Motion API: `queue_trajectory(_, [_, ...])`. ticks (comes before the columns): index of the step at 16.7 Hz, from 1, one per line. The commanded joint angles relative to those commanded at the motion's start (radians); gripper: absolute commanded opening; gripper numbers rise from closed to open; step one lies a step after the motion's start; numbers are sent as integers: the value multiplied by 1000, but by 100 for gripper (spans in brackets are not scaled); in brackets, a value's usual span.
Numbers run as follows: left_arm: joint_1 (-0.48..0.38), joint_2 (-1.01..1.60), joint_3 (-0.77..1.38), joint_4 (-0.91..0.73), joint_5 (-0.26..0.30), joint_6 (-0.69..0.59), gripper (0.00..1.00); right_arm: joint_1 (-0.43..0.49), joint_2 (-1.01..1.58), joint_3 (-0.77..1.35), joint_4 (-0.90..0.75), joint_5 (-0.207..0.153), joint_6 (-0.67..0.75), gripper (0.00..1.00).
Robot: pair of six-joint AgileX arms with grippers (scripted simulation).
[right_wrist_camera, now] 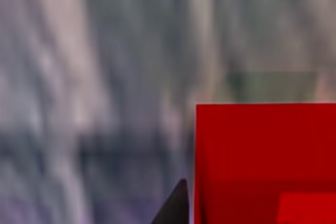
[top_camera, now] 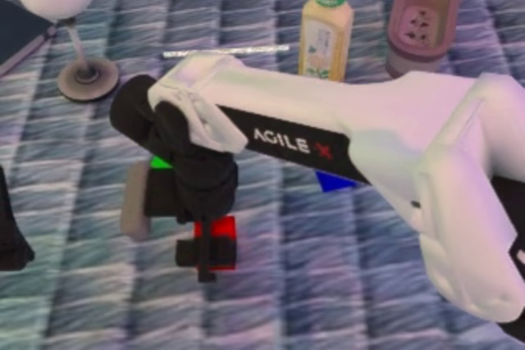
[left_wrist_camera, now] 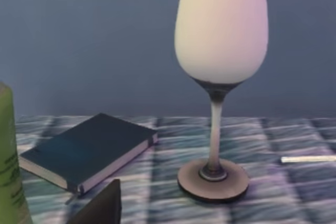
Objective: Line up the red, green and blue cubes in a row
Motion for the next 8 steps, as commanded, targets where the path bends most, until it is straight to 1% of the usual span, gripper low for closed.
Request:
queue_trajectory(2, [0, 0, 0, 0, 0, 0, 100, 0, 0, 0, 0, 0, 0, 98])
queue_trajectory(3, [0, 0, 0, 0, 0, 0, 100, 0, 0, 0, 0, 0, 0, 100])
queue_trajectory(8, [0, 0, 0, 0, 0, 0, 100, 0, 0, 0, 0, 0, 0, 100])
